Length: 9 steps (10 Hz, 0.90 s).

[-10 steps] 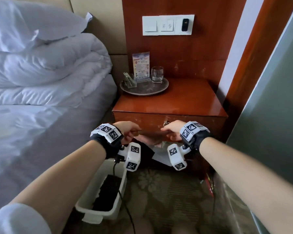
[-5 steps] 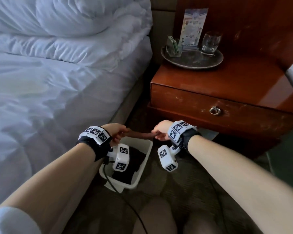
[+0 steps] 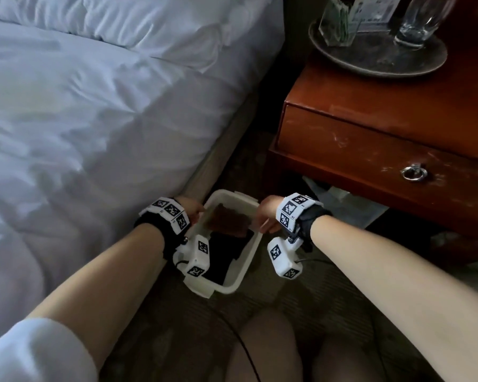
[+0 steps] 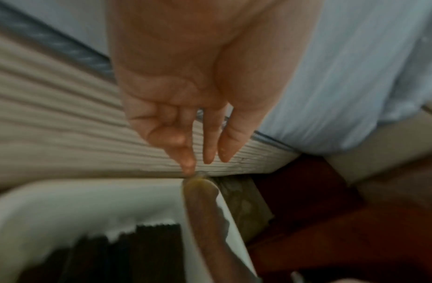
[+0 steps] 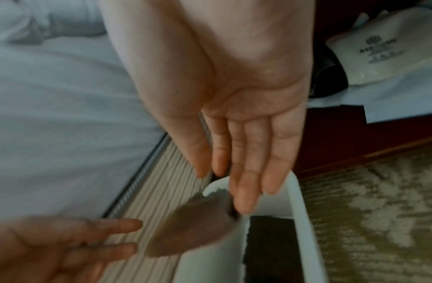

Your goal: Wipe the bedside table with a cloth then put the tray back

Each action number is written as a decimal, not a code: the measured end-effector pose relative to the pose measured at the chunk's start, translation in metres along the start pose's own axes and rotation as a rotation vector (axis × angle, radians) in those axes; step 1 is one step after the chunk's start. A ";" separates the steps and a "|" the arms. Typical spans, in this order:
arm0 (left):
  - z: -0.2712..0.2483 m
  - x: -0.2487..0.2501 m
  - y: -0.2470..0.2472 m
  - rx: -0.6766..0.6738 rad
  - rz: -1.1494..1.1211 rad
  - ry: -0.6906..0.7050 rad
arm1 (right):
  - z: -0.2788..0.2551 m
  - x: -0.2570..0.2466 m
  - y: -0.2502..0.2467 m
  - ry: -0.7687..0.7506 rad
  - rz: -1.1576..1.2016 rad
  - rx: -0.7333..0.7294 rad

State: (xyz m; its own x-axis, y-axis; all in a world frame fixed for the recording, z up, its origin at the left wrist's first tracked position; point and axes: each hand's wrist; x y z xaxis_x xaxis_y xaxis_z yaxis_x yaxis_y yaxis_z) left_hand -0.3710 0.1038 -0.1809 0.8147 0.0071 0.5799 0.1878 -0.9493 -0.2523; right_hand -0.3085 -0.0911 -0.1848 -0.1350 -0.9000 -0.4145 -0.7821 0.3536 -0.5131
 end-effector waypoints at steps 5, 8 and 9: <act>-0.056 0.066 0.018 -0.048 -0.074 0.252 | -0.061 -0.004 -0.053 -0.064 0.163 0.147; -0.132 0.118 0.052 -0.098 -0.074 0.443 | -0.157 0.025 -0.105 -0.145 0.197 0.297; -0.145 0.126 0.073 -0.137 -0.052 0.490 | -0.180 0.047 -0.121 -0.170 0.241 0.415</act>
Point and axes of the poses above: each hand's wrist, its own z-axis towards the middle knuckle, its own y-axis out of the palm, x = y × z, and after that the axes turned 12 degrees about -z, right-handed
